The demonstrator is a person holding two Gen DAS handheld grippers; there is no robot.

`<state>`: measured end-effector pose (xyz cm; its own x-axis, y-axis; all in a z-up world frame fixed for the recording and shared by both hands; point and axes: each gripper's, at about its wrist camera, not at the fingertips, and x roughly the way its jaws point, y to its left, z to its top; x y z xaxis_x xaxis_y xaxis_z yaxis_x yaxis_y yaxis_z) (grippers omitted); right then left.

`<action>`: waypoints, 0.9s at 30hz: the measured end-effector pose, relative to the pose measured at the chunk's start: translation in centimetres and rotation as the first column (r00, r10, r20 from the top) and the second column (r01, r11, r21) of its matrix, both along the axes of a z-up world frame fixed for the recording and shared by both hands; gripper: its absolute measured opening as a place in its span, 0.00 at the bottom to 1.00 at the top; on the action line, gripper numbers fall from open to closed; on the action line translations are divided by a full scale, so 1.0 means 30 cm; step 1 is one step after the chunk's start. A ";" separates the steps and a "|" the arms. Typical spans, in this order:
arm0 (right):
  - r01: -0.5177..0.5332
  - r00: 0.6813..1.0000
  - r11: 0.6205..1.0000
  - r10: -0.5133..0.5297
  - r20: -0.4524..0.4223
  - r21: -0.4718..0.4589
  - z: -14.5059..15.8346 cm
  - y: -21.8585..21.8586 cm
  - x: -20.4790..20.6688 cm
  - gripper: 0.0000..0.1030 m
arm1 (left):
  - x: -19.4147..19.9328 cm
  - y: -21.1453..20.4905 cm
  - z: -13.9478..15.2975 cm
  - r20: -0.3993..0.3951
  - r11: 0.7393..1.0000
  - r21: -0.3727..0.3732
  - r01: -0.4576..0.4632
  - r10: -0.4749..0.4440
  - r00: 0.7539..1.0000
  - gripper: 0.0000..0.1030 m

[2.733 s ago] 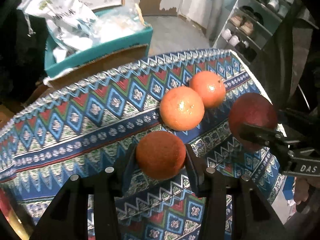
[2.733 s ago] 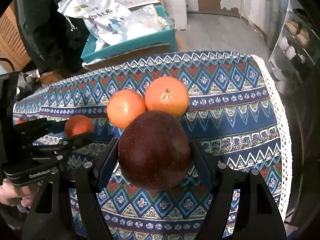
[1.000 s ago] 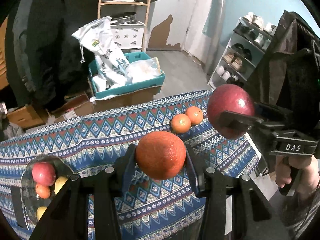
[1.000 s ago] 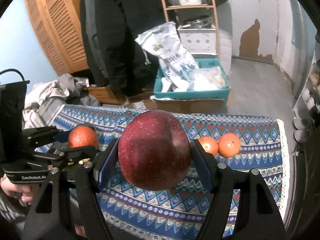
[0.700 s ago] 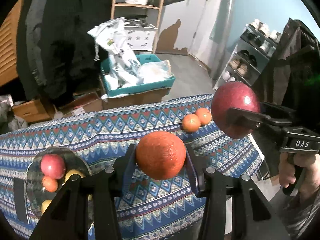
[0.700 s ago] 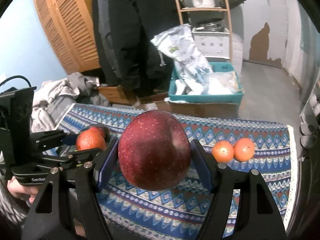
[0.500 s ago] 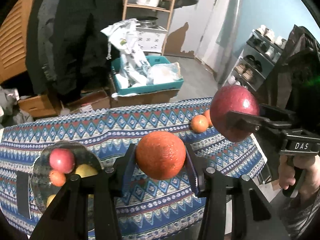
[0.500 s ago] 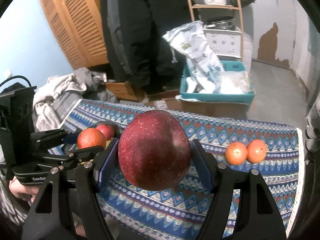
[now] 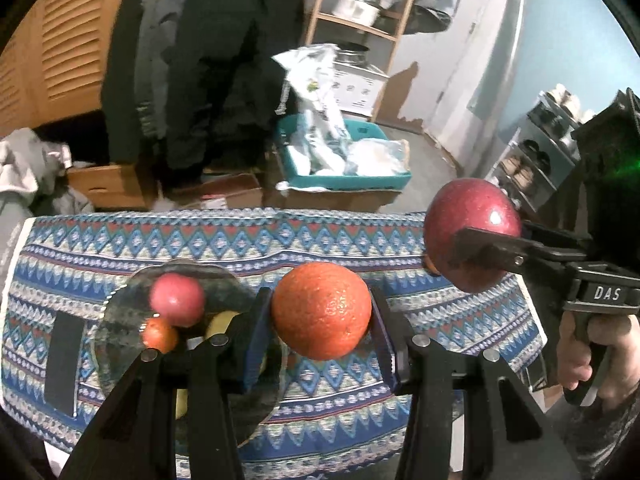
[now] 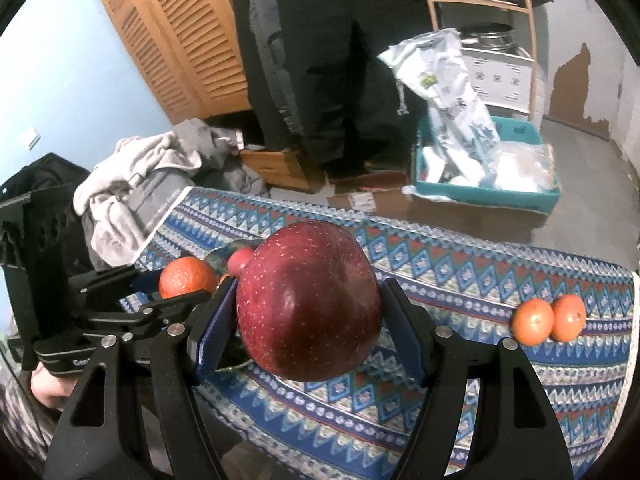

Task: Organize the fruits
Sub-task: 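Lift and carry the orange with the left tool while the right tool carries the apple to the bowl, then release the orange into the bowl with the left tool while the right tool releases the apple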

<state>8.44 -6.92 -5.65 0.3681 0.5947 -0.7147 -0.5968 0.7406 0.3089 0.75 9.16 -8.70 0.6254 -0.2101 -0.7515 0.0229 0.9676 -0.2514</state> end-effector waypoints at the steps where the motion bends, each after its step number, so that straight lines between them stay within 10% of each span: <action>1: -0.006 1.000 1.000 0.006 -0.004 0.002 -0.001 0.016 0.002 0.70 | 0.004 0.010 0.000 -0.003 1.000 -0.003 -0.006 0.006 1.000 0.46; 27: -0.182 0.969 0.982 0.169 -0.180 -0.054 -0.278 0.533 0.044 0.70 | -0.040 0.454 -0.254 -0.169 0.948 -0.026 -0.318 0.309 0.936 0.46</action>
<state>9.75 9.07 -13.99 0.1285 0.5854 -0.8005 -0.6609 0.6524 0.3710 -0.44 22.77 -16.33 0.5377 -0.0641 -0.8407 -0.3246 0.9045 -0.2766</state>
